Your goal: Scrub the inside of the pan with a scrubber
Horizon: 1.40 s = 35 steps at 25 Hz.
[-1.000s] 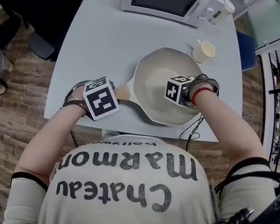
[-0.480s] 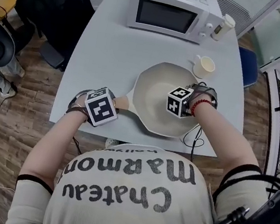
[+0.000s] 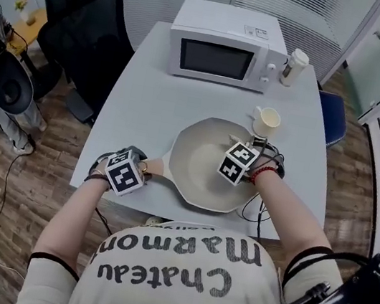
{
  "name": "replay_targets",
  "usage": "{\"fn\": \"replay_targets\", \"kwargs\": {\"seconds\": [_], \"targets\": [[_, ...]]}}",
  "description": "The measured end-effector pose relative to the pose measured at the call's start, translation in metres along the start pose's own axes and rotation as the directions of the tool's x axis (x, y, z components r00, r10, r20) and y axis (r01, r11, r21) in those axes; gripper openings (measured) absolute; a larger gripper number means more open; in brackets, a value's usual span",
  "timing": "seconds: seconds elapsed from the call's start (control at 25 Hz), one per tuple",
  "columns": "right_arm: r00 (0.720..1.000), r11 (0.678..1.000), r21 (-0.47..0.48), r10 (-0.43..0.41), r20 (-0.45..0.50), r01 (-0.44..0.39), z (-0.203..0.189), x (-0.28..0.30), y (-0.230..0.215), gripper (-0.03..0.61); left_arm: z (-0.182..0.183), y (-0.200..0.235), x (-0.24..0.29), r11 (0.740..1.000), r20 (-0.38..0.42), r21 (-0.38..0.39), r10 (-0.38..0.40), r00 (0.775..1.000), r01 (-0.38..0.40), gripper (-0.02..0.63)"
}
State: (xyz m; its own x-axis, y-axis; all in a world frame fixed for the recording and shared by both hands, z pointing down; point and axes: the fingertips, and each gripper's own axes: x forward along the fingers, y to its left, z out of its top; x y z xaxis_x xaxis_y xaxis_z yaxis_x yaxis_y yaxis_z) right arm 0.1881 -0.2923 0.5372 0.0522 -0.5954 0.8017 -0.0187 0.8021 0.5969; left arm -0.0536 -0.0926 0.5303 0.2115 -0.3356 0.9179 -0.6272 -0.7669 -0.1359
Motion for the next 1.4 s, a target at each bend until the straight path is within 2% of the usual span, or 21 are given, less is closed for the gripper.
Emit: {"fn": "replay_targets", "kwargs": {"seconds": [0.12, 0.16, 0.2, 0.28, 0.4, 0.52, 0.6, 0.68, 0.76, 0.84, 0.88, 0.96, 1.04, 1.08, 1.16, 1.2, 1.28, 1.4], "targets": [[0.986, 0.973, 0.206, 0.074, 0.148, -0.104, 0.003, -0.017, 0.001, 0.058, -0.004, 0.008, -0.008, 0.995, 0.067, -0.004, 0.104, 0.992, -0.104, 0.262], [0.979, 0.959, 0.253, 0.085, 0.187, -0.131, 0.001, -0.023, 0.001, 0.058, -0.007, 0.011, -0.011, 0.989, 0.082, -0.013, 0.148, 0.986, -0.147, 0.292], [0.97, 0.943, 0.297, 0.086, 0.228, -0.153, -0.001, -0.03, -0.001, 0.058, -0.01, 0.014, -0.015, 0.981, 0.091, -0.021, 0.193, 0.977, -0.192, 0.32], [0.945, 0.899, 0.388, 0.076, 0.318, -0.203, -0.005, -0.046, -0.009, 0.058, -0.013, 0.017, -0.026, 0.963, 0.097, -0.026, 0.269, 0.958, -0.267, 0.336], [0.896, 0.8, 0.524, 0.036, 0.443, -0.291, -0.02, -0.069, -0.029, 0.058, -0.012, 0.017, -0.046, 0.942, 0.104, -0.045, 0.334, 0.937, -0.331, 0.333], [0.849, 0.695, 0.619, -0.023, 0.528, -0.366, -0.044, -0.086, -0.044, 0.059, -0.005, 0.019, -0.07, 0.922, 0.121, -0.089, 0.386, 0.914, -0.378, 0.331], [0.819, 0.639, 0.652, -0.061, 0.571, -0.407, -0.059, -0.094, -0.049, 0.058, 0.006, 0.024, -0.088, 0.899, 0.158, -0.148, 0.433, 0.887, -0.413, 0.308], [0.78, 0.589, 0.664, -0.088, 0.619, -0.461, -0.071, -0.102, -0.053, 0.059, 0.026, 0.026, -0.104, 0.872, 0.235, -0.242, 0.478, 0.846, -0.426, 0.301], [0.73, 0.53, 0.662, -0.113, 0.674, -0.529, -0.077, -0.112, -0.056, 0.06, 0.057, 0.023, -0.118, 0.846, 0.356, -0.365, 0.512, 0.782, -0.388, 0.242], [0.67, 0.479, 0.647, -0.152, 0.727, -0.594, -0.08, -0.126, -0.062, 0.059, 0.093, 0.012, -0.125, 0.84, 0.49, -0.463, 0.509, 0.707, -0.283, 0.232], [0.639, 0.462, 0.636, -0.177, 0.749, -0.618, -0.08, -0.135, -0.065, 0.06, 0.111, 0.005, -0.125, 0.843, 0.545, -0.491, 0.495, 0.677, -0.221, 0.222], [0.585, 0.45, 0.617, -0.227, 0.778, -0.645, -0.081, -0.153, -0.07, 0.058, 0.142, -0.013, -0.122, 0.851, 0.625, -0.515, 0.459, 0.631, -0.109, 0.202], [0.551, 0.45, 0.606, -0.264, 0.792, -0.655, -0.085, -0.168, -0.07, 0.058, 0.169, -0.032, -0.126, 0.852, 0.699, -0.523, 0.417, 0.581, 0.017, 0.154], [0.542, 0.45, 0.605, -0.277, 0.794, -0.657, -0.088, -0.173, -0.069, 0.058, 0.178, -0.04, -0.13, 0.845, 0.732, -0.527, 0.398, 0.553, 0.09, 0.108], [0.533, 0.441, 0.61, -0.299, 0.792, -0.659, -0.098, -0.18, -0.066, 0.058, 0.187, -0.047, -0.141, 0.807, 0.767, -0.552, 0.394, 0.507, 0.209, -0.007], [0.532, 0.431, 0.615, -0.31, 0.788, -0.66, -0.104, -0.182, -0.064, 0.058, 0.186, -0.047, -0.144, 0.783, 0.765, -0.573, 0.406, 0.5, 0.241, -0.01], [0.536, 0.4, 0.63, -0.331, 0.777, -0.666, -0.118, -0.182, -0.06, 0.058, 0.182, -0.047, -0.144, 0.758, 0.744, -0.604, 0.426, 0.514, 0.246, -0.011], [0.548, 0.353, 0.654, -0.36, 0.755, -0.67, -0.137, -0.179, -0.055, 0.058, 0.178, -0.049, -0.137, 0.763, 0.711, -0.618, 0.437, 0.551, 0.192, -0.009]]}}
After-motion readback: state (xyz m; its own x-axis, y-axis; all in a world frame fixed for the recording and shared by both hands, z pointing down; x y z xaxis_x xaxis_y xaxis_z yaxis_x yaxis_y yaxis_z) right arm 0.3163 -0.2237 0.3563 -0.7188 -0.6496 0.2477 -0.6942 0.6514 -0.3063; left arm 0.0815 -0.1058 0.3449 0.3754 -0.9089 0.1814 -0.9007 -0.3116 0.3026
